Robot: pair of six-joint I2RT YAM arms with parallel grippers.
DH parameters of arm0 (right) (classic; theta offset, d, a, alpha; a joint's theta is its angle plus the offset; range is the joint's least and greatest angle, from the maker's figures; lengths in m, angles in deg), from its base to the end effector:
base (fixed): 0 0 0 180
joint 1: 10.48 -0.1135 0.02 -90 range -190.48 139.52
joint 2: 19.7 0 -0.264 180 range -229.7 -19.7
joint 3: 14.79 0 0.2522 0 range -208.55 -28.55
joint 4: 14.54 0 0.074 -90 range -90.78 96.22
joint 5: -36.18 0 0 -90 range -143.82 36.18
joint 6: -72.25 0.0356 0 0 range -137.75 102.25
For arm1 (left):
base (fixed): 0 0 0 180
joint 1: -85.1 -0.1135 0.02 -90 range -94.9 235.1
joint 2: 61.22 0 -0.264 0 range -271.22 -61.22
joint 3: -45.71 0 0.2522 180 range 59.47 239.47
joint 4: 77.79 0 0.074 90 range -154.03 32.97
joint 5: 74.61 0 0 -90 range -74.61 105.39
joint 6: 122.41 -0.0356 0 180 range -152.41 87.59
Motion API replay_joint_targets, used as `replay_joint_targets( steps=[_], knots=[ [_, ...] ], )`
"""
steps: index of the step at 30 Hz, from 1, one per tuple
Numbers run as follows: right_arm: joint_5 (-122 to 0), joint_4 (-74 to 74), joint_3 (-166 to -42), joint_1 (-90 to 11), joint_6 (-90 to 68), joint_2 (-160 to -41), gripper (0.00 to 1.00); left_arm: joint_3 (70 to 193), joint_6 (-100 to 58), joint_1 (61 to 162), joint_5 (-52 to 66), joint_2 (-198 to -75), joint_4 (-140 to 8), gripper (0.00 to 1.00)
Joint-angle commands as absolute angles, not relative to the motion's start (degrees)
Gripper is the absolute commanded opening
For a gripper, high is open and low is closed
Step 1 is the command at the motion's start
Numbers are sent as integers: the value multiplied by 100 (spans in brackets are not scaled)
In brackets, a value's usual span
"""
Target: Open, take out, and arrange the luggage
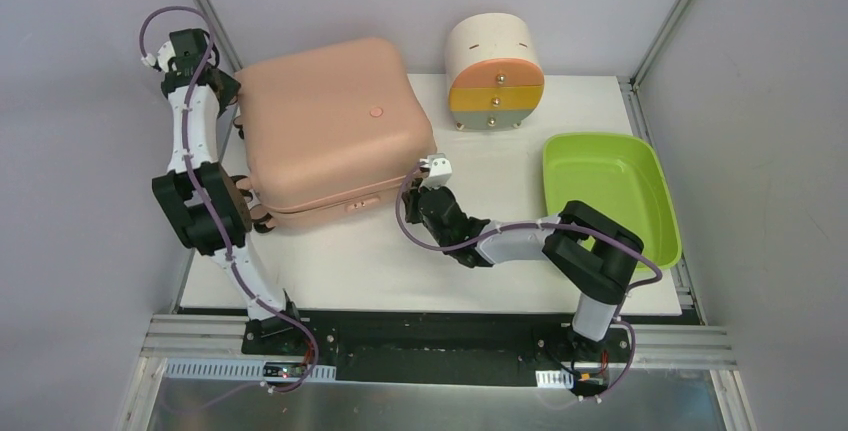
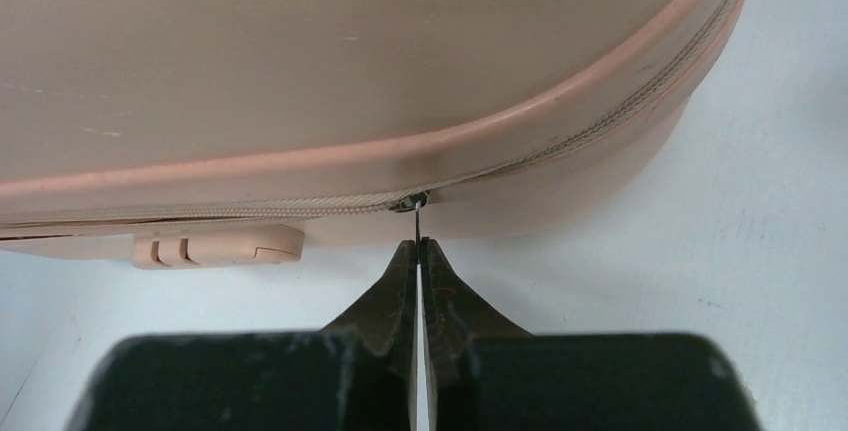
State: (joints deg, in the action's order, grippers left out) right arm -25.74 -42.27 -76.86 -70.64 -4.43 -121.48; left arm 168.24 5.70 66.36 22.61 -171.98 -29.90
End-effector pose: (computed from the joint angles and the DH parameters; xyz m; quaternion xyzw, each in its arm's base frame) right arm 0.1991 0.3135 0.1889 -0.1595 0.7524 0.2142 0.6021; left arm 0.4235 0.1484 0.3474 -0.4486 0.7689 -0.0207 0.4552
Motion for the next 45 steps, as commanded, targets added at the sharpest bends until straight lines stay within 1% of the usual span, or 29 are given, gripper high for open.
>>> replay_joint_targets(
  steps=[1, 5, 7, 10, 12, 15, 17, 22, 29, 32, 36, 41, 45],
  knots=[
    [-2439, -4290, -8031, -6942, -361, -12154, 0, 15945, 742, 6946, 1954, -15844, -2862, 48],
    [-2494, -4139, -8054, -6939, -307, -12051, 0, 14660, 1212, 6929, 2507, -14477, -2756, 55],
    [-2486, -4117, -7993, -6940, -349, -11968, 0, 14226, 1468, 6909, 2671, -13761, -2592, 65],
    [-2424, -4112, -7847, -6944, -417, -11815, 0, 13774, 1723, 6793, 2652, -13033, -2264, 69],
    [-2397, -4132, -7727, -6934, -418, -11708, 0, 13678, 2040, 6693, 2815, -12704, -1751, 70],
    [-2463, -4147, -7611, -6920, -360, -11601, 0, 13916, 2752, 6638, 3506, -12489, -438, 73],
    [-2525, -4147, -7585, -6926, -326, -11579, 0, 14026, 3025, 6617, 3760, -12401, 176, 76],
    [-2539, -4155, -7548, -6927, -316, -11611, 0, 13591, 3772, 6464, 3332, -12000, 339, 81],
    [-2612, -4173, -7604, -6925, -476, -11618, 0, 13429, 4227, 6454, 2674, -12447, 327, 87],
    [-2661, -4173, -7602, -6931, -494, -11590, 0, 13583, 4220, 6454, 2632, -12738, 323, 90],
    [-2736, -4173, -7597, -6929, -483, -11601, 0, 13729, 4110, 6463, 2647, -13000, 321, 91],
    [-2683, -4207, -7593, -6931, -542, -11652, 0, 13507, 4177, 6462, 2645, -13294, 302, 93],
    [-2706, -4204, -7594, -6931, -589, -11680, 0, 13740, 4006, 6463, 2740, -13761, 258, 95]
  ],
)
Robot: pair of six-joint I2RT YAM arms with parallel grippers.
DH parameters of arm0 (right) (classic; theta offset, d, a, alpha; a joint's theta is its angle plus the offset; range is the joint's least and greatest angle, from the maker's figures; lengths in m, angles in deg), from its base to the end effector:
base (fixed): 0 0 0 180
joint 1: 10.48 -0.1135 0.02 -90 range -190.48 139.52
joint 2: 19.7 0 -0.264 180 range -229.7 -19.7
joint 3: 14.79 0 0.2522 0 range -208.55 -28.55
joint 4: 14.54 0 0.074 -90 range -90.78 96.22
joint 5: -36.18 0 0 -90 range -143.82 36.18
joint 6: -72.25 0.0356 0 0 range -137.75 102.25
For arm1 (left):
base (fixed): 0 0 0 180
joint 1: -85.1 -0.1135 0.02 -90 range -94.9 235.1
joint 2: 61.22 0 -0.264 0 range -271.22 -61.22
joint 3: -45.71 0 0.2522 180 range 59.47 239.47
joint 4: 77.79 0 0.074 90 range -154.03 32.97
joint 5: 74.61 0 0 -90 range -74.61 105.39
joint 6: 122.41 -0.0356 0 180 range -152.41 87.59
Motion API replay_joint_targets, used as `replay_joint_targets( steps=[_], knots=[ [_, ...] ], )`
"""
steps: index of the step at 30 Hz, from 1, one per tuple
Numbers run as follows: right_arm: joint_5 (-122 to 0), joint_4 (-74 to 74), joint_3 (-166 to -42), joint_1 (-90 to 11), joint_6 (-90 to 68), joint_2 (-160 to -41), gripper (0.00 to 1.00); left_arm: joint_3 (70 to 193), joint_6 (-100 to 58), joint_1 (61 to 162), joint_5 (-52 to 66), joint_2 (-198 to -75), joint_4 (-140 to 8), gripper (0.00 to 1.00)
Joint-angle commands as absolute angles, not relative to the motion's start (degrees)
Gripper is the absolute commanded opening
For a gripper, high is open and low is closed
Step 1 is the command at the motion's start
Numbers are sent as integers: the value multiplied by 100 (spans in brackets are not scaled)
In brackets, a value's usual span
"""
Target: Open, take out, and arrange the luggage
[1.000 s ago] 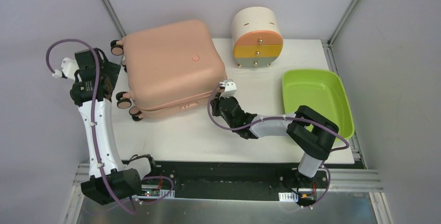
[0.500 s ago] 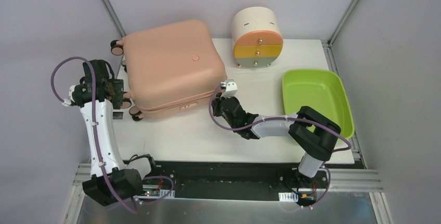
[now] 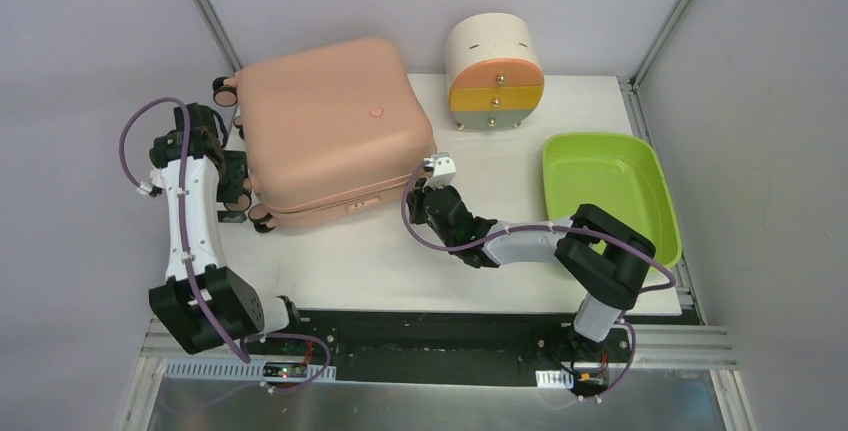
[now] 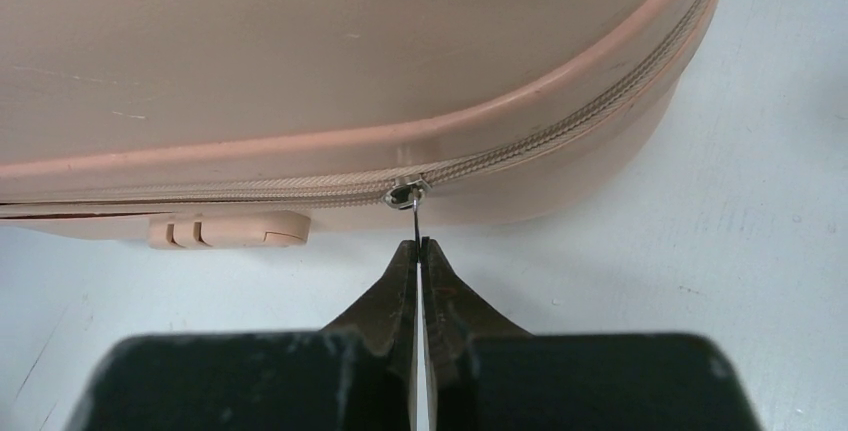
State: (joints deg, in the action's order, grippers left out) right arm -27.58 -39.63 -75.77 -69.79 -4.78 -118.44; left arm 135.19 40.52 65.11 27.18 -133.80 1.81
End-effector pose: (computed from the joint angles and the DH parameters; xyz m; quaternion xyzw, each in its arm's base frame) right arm 0.1987 0.3040 0.1968 -0.1688 0.7549 0.2157 0.5959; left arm 0.2157 0.0862 0.3420 -0.7174 0.6483 -0.0153 0.2546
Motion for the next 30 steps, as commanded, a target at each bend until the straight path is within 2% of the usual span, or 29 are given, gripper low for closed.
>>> replay_joint_targets(
  steps=[1, 5, 7, 8, 11, 16, 25, 28, 30],
  knots=[
    [-2735, -4203, -7600, -6930, -595, -11694, 0, 13837, 3925, 6462, 2742, -13873, 215, 95],
    [-2748, -4206, -7599, -6931, -596, -11759, 0, 13986, 3844, 6462, 2664, -14137, 211, 93],
    [-2675, -4225, -7561, -6931, -605, -11778, 0, 13922, 3893, 6462, 2622, -14162, 209, 88],
    [-2653, -4268, -7527, -6933, -616, -11787, 0, 13885, 3903, 6462, 2607, -14171, 208, 83],
    [-2649, -4314, -7494, -6934, -691, -11808, 0, 13882, 3799, 6462, 2606, -14198, 210, 59],
    [-2485, -4318, -7273, -6845, -898, -11635, 0, 13795, 3615, 6442, 2727, -14048, 235, 0],
    [-2970, -4661, -6602, -5776, -1431, -11116, 0, 13788, 2768, 6403, 3456, -13979, 422, 0],
    [-3522, -4759, -6721, -5381, -1622, -11266, 0, 13833, 2549, 6405, 3538, -14022, 433, 0],
    [-3924, -4194, -6985, -5088, -1369, -11250, 0, 13890, 2383, 6401, 3633, -14019, 439, 0]
  ],
)
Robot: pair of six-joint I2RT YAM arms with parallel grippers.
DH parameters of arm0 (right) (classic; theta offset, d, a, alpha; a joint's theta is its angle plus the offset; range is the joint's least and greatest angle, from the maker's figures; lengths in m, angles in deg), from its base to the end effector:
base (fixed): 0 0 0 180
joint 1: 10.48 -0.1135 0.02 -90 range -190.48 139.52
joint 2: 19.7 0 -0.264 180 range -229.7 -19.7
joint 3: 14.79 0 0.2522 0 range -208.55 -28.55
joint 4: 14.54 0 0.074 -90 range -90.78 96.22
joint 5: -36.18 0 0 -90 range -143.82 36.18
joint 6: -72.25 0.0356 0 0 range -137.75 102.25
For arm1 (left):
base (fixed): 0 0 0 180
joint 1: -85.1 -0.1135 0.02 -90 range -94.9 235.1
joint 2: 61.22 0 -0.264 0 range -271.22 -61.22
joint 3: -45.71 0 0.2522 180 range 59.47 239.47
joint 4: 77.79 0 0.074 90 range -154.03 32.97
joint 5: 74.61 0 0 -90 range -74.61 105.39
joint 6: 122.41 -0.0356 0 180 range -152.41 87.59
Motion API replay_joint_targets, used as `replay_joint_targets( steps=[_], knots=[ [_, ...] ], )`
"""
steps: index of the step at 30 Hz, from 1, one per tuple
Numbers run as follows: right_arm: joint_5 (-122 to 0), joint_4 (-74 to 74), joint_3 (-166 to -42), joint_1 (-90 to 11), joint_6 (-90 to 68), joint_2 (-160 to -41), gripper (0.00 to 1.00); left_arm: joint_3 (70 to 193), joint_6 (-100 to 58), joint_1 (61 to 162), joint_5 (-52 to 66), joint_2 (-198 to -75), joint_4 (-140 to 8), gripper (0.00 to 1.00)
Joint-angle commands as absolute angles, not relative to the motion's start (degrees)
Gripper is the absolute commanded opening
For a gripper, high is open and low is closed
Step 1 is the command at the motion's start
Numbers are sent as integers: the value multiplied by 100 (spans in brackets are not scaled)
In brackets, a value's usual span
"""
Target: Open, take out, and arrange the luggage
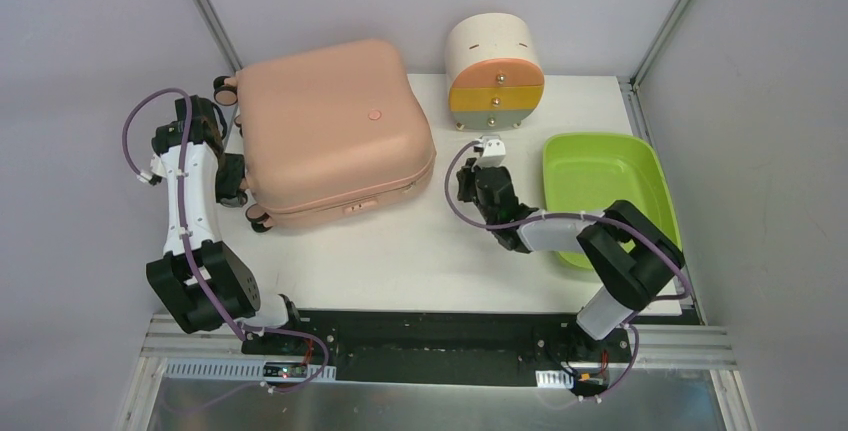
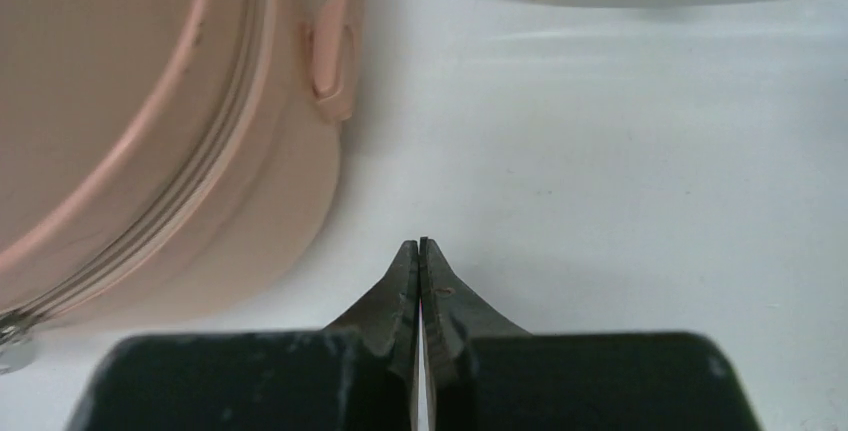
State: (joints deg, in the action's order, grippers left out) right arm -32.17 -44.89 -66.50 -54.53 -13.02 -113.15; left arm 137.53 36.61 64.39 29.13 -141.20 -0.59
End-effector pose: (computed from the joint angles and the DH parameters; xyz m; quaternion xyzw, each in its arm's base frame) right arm 0.2456 0.2193 0.1880 -0.1437 0.7557 0.1246 0.6267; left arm 0.2460 0.1020 0.3265 -0.7023 0.6695 0.0199 0.2411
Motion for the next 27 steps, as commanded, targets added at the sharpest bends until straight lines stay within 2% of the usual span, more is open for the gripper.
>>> replay_joint_targets(
  steps=[1, 3, 5, 7, 8, 10, 15, 27],
  knots=[
    [-4074, -4115, -7080, -4990, -1292, -11234, 0, 13924, 2318, 6401, 3673, -14006, 449, 0],
    [-4435, -4122, -7093, -4935, -1366, -11093, 0, 13955, 2260, 6401, 3671, -13954, 443, 0],
    [-5420, -4187, -7018, -4933, -1558, -10895, 2, 14042, 2165, 6401, 3576, -13949, 444, 0],
    [-5995, -4588, -6903, -4940, -1504, -10928, 18, 14128, 2098, 6401, 3503, -13921, 455, 0],
    [-6054, -4861, -6873, -4934, -1310, -11012, 23, 14145, 2104, 6401, 3437, -13886, 459, 0],
    [-6174, -5389, -6824, -4991, -926, -11219, 28, 14106, 2170, 6401, 3344, -13808, 445, 0],
    [-6216, -6518, -6590, -5402, -882, -11583, 43, 13940, 2242, 6407, 2907, -13854, 444, 0],
    [-5982, -6915, -6502, -5914, -213, -12094, 58, 13962, 2379, 6410, 2646, -13799, 448, 0]
  ],
)
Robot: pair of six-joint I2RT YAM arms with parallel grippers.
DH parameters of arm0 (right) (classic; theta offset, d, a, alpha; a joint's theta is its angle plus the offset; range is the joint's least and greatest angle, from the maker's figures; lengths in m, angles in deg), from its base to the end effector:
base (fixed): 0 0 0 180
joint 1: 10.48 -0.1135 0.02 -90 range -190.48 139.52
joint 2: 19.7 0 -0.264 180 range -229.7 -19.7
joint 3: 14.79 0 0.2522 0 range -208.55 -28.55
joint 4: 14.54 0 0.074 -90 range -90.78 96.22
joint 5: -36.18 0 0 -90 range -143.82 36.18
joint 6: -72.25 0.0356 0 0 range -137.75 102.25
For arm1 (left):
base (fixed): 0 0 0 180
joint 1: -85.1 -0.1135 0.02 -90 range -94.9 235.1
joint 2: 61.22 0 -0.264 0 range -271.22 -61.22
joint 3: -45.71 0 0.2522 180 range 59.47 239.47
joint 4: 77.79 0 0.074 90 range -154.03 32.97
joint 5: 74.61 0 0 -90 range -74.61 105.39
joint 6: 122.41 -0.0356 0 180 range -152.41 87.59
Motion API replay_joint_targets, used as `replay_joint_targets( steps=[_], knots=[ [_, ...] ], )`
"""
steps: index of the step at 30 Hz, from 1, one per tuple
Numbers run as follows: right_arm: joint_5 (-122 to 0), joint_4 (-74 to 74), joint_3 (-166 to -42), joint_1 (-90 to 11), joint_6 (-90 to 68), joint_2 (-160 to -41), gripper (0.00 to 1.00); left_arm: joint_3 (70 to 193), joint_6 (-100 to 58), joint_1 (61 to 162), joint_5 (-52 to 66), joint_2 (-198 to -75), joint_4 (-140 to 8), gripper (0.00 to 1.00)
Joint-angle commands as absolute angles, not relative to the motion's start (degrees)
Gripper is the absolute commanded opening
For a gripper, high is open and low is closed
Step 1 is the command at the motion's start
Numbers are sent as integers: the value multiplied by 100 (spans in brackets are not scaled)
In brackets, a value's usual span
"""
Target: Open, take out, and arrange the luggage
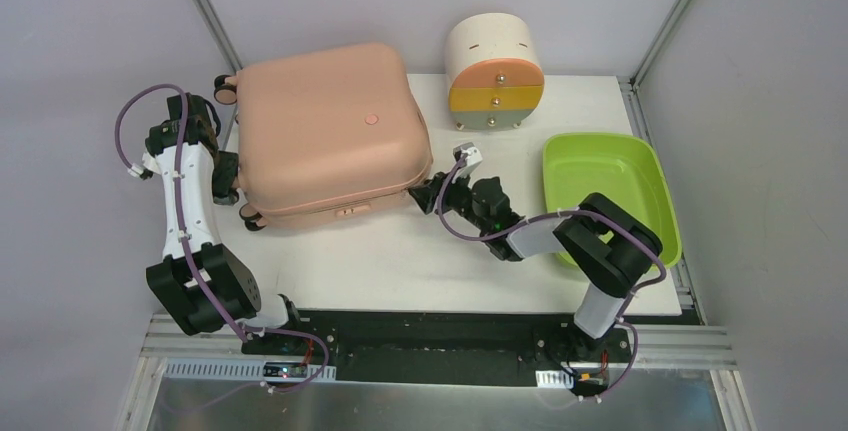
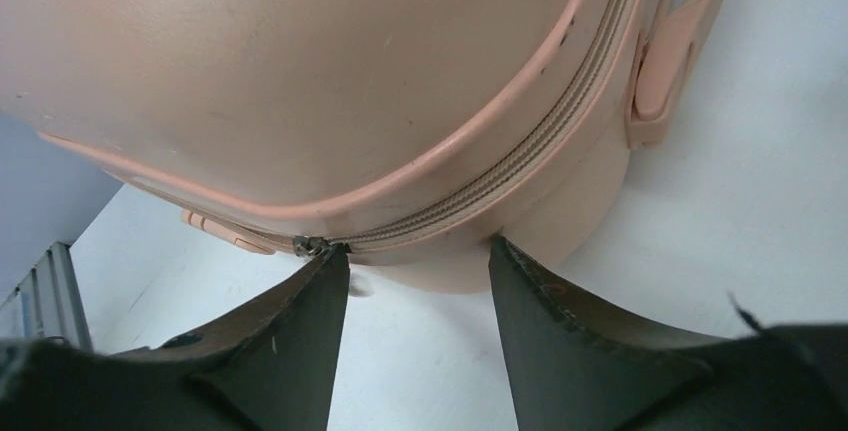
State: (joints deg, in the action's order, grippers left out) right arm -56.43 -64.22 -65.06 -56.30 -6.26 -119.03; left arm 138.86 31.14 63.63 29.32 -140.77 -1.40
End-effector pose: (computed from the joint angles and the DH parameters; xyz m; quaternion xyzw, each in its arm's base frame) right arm 0.2341 0.2433 0.1847 -0.2230 0.6670 0.3549 0.6160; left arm 0.2452 0.1057 0.3359 -0.6729 0.6919 0.0262 0.2602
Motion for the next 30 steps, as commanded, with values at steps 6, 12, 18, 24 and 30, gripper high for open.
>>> replay_joint_targets(
  steps=[6, 12, 18, 24, 30],
  knots=[
    [-6283, -7028, -6521, -5951, -21, -12229, 59, 13946, 2371, 6410, 2674, -13743, 448, 0],
    [-6280, -7038, -6471, -6089, -161, -12195, 62, 13932, 2367, 6410, 2660, -13720, 451, 0],
    [-5020, -6740, -6653, -6292, -691, -12128, 62, 13905, 2391, 6410, 2667, -13672, 452, 0],
    [-4255, -6208, -6998, -6505, -1012, -12114, 62, 13880, 2393, 6418, 2637, -13620, 460, 0],
    [-3541, -6190, -7299, -6849, -1085, -12231, 60, 13781, 2427, 6418, 2669, -13534, 446, 0]
  ],
)
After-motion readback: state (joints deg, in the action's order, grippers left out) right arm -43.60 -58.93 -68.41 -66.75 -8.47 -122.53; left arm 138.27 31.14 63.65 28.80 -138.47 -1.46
